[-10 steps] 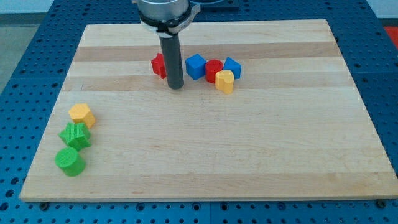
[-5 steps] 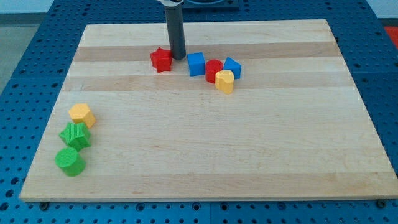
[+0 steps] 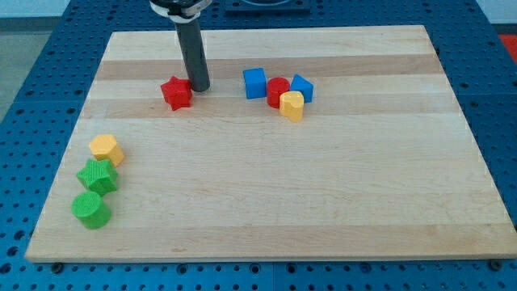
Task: Move the red star to the center left
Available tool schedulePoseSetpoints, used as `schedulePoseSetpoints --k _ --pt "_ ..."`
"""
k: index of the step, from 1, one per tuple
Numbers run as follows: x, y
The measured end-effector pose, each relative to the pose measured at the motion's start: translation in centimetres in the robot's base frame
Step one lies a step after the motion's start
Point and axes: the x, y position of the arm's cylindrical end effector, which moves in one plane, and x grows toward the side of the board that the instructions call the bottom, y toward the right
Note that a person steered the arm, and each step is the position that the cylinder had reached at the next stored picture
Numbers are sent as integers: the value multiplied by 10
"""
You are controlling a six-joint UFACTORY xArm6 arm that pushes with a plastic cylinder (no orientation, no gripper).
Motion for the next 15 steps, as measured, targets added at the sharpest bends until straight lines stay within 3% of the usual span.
schedulePoseSetpoints --k 6,8,10,12,15 --pt "53 -88" --pt "53 -94" --pt "12 -78" --pt "10 -144" --pt "32 -161"
